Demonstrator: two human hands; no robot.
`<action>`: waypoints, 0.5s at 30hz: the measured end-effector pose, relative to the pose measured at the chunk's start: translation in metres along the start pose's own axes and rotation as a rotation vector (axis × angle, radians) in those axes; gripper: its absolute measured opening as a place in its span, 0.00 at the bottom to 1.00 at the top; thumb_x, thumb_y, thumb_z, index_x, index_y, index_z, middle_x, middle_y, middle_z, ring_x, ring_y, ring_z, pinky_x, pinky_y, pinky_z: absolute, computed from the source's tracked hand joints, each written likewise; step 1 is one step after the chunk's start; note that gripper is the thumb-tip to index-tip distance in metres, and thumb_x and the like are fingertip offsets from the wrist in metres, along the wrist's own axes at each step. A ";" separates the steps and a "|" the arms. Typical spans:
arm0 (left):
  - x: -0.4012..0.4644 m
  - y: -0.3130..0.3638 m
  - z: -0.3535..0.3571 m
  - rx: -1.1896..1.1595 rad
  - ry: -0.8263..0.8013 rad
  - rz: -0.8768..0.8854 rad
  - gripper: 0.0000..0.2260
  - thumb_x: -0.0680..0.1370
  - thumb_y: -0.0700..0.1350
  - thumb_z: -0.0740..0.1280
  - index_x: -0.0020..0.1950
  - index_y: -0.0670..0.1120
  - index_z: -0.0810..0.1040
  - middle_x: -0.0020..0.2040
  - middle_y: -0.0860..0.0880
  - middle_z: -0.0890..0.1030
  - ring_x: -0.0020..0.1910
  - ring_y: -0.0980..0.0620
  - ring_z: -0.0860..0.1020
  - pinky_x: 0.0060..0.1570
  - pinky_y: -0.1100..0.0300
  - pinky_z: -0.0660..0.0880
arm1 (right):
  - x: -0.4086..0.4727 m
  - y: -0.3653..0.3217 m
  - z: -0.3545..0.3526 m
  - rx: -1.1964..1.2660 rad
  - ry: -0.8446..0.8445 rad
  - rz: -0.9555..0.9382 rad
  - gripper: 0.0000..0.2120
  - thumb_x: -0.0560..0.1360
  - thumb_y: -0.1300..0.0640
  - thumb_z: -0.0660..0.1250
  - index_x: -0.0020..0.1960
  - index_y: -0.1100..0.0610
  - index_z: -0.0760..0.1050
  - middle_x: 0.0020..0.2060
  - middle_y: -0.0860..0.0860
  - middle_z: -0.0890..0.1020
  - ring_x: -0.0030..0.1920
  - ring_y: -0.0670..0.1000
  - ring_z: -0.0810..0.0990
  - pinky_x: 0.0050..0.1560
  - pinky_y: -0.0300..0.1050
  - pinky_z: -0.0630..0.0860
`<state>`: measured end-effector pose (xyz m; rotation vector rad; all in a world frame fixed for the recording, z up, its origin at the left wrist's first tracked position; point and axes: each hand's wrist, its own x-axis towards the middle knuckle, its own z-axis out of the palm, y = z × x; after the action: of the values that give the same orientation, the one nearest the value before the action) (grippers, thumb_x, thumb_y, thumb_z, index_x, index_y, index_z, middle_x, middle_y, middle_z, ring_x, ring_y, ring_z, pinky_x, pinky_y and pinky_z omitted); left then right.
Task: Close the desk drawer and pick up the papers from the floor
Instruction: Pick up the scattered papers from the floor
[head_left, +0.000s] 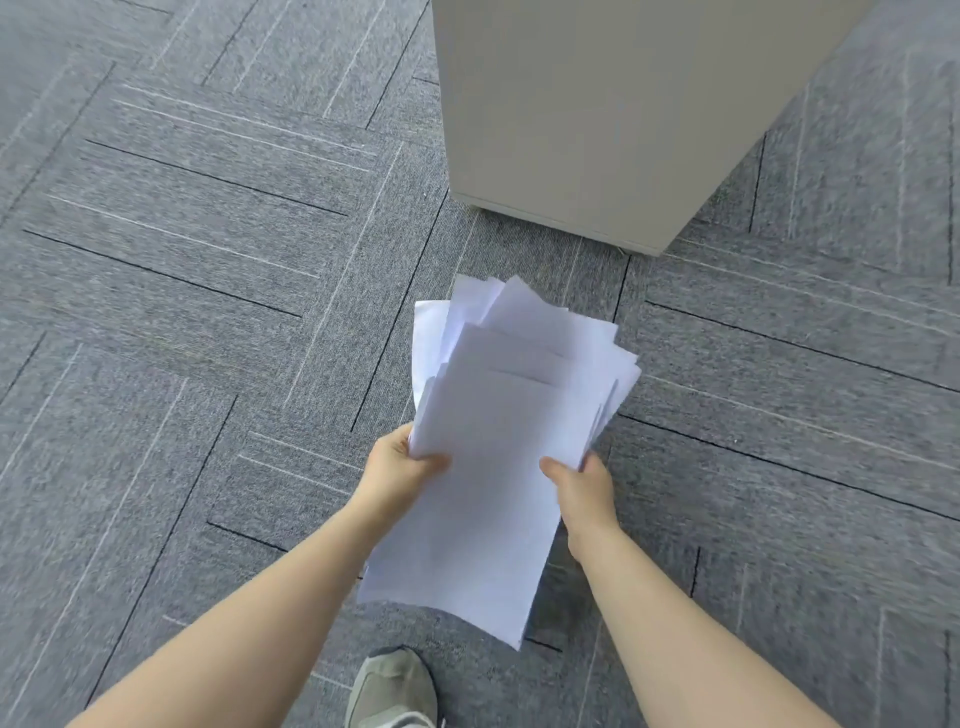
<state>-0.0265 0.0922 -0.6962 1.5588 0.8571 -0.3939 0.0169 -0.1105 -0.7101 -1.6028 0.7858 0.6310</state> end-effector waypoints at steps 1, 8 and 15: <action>-0.014 0.026 -0.007 -0.009 -0.009 0.028 0.07 0.64 0.37 0.73 0.35 0.49 0.79 0.33 0.51 0.83 0.33 0.51 0.79 0.38 0.57 0.80 | -0.016 -0.021 -0.006 0.074 -0.027 -0.013 0.15 0.72 0.67 0.69 0.58 0.60 0.75 0.52 0.59 0.84 0.49 0.57 0.83 0.54 0.53 0.78; -0.156 0.261 -0.065 -0.119 0.001 0.211 0.06 0.62 0.41 0.76 0.37 0.47 0.82 0.30 0.57 0.86 0.34 0.54 0.81 0.39 0.57 0.80 | -0.198 -0.255 -0.052 0.130 -0.142 -0.267 0.08 0.69 0.64 0.74 0.44 0.52 0.85 0.42 0.47 0.89 0.47 0.51 0.87 0.52 0.51 0.80; -0.322 0.558 -0.105 -0.249 0.068 0.500 0.07 0.66 0.38 0.79 0.37 0.47 0.83 0.30 0.58 0.85 0.36 0.50 0.79 0.34 0.63 0.78 | -0.436 -0.544 -0.103 0.189 -0.150 -0.658 0.11 0.73 0.67 0.70 0.44 0.51 0.84 0.39 0.44 0.88 0.42 0.44 0.86 0.41 0.37 0.81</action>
<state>0.1329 0.1138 -0.0638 1.4947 0.5160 0.1238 0.1648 -0.0990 -0.0208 -1.4999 0.1704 0.1875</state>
